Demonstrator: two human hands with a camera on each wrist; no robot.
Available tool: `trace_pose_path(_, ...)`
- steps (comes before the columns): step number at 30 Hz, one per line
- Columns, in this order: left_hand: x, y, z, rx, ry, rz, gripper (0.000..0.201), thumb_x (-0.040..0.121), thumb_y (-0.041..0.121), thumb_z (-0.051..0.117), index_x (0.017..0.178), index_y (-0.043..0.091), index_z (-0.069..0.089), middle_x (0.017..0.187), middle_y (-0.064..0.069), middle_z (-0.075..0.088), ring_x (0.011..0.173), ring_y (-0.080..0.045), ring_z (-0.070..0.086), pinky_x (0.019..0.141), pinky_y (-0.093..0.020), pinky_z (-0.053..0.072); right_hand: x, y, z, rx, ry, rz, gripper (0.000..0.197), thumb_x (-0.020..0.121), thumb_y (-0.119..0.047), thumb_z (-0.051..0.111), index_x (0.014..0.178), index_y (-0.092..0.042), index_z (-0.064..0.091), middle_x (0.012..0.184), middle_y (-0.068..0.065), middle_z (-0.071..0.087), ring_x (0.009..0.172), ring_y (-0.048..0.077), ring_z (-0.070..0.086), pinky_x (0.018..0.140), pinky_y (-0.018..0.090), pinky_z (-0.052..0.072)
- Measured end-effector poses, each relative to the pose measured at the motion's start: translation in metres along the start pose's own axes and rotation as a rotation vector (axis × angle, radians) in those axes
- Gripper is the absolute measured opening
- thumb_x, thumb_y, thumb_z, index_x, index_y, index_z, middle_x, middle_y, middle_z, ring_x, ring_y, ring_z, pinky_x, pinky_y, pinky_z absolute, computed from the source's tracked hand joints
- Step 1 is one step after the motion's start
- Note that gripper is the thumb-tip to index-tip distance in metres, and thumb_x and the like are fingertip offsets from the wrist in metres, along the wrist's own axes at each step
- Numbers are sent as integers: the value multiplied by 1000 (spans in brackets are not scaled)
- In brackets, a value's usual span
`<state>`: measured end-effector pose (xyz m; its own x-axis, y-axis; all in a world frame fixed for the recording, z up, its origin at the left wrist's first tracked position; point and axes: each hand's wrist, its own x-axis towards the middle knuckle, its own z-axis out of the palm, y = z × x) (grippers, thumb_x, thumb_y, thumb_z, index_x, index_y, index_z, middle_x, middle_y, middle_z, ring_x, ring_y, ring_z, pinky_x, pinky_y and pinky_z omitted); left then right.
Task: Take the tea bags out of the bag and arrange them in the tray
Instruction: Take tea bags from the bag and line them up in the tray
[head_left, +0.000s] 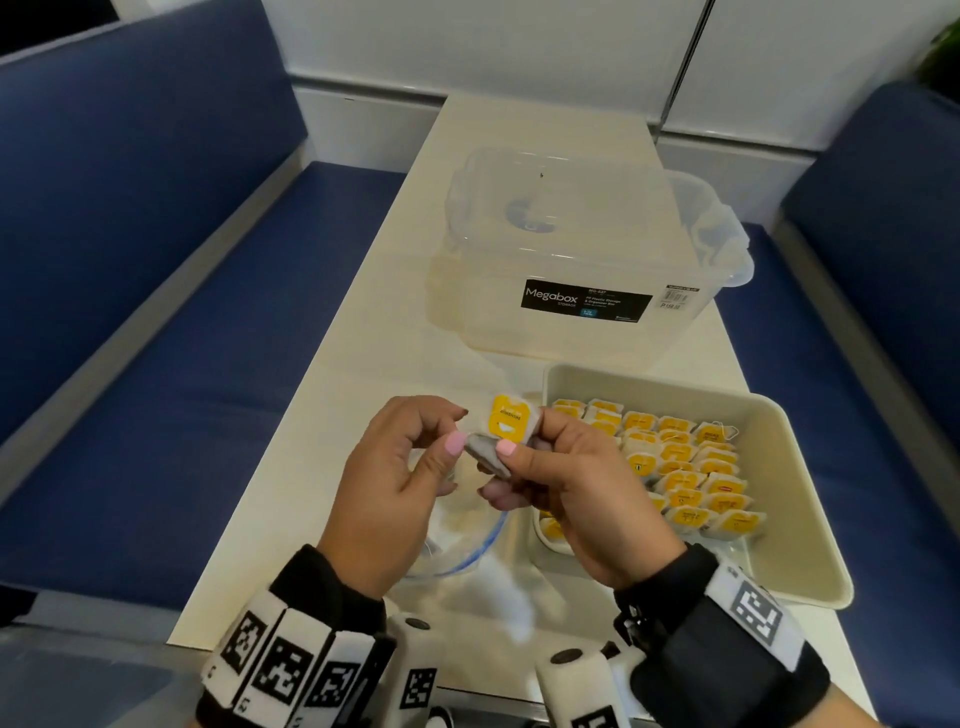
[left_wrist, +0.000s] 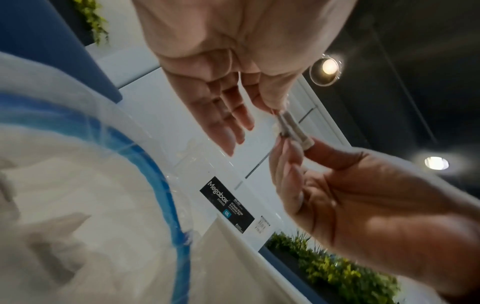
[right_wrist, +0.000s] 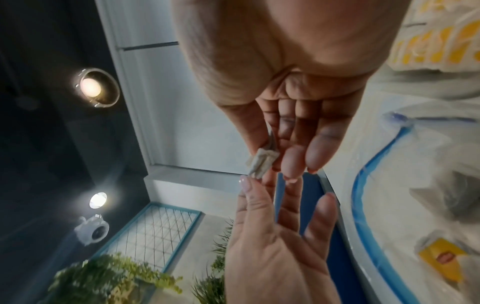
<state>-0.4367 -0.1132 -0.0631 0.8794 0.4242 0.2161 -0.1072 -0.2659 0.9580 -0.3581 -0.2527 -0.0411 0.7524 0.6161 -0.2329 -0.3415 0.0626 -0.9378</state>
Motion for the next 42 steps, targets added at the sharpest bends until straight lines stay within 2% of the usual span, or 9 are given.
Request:
trace_pose_path(3,-2,-5,3,164,33,127,19,87,41,47,84,25,56,106,16,52,99,-7,55,72,-31,55,1,1,2,32,18,4,8,87,0,57,87,-7,61,74,7,70,54,16,64,56,23,54)
trace_pose_path(8,-6,-4,9,324,198,229,11,90,29,52,82,23,55,109,15,44,98,9,49,69,-5,44,2,3,6,10,48,-35,7,88,-1,57,92,-5,60,77,7,70,55,15,65,58,23,54)
trace_pose_path(13,-9,-6,9,454,273,308,25,89,34,52,81,12,59,121,6,41,101,-4,51,66,-24,51,3,6,9,2,86,-53,10,88,-1,58,98,-2,60,74,4,71,55,15,65,58,23,54)
trace_pose_path(20,-10,-5,9,572,278,323,29,90,38,48,79,13,58,130,-1,40,109,-13,50,67,-15,36,2,8,13,12,110,-56,6,89,-1,56,93,-5,59,69,1,69,53,14,63,59,25,52)
trace_pose_path(27,-12,-5,13,533,220,279,12,91,38,44,83,28,48,139,5,29,119,-9,42,75,-30,44,2,10,17,136,97,7,5,90,-1,54,93,-3,58,68,7,67,51,15,60,54,24,52)
trace_pose_path(33,-13,-3,17,459,210,329,9,89,34,50,82,28,52,137,3,31,120,-2,35,89,-37,43,1,9,17,139,111,-10,9,90,-2,55,83,-8,53,60,4,64,49,14,58,52,23,50)
trace_pose_path(36,-12,0,18,456,187,329,9,89,35,50,83,29,53,136,4,32,122,-7,35,97,-30,36,0,13,16,-13,151,-107,10,87,-3,61,84,1,52,62,8,59,52,14,58,56,26,48)
trace_pose_path(39,-9,1,15,422,175,282,11,89,40,48,85,32,53,133,11,34,122,-4,36,100,-12,27,-1,15,15,-139,143,-171,16,85,-5,66,88,3,53,70,9,59,58,12,60,63,27,53)
trace_pose_path(42,-7,1,13,227,181,171,13,85,43,50,92,32,51,119,17,49,113,0,48,88,-12,42,-2,13,13,-143,119,-182,13,84,1,65,89,-7,56,71,-3,66,63,8,63,64,24,54)
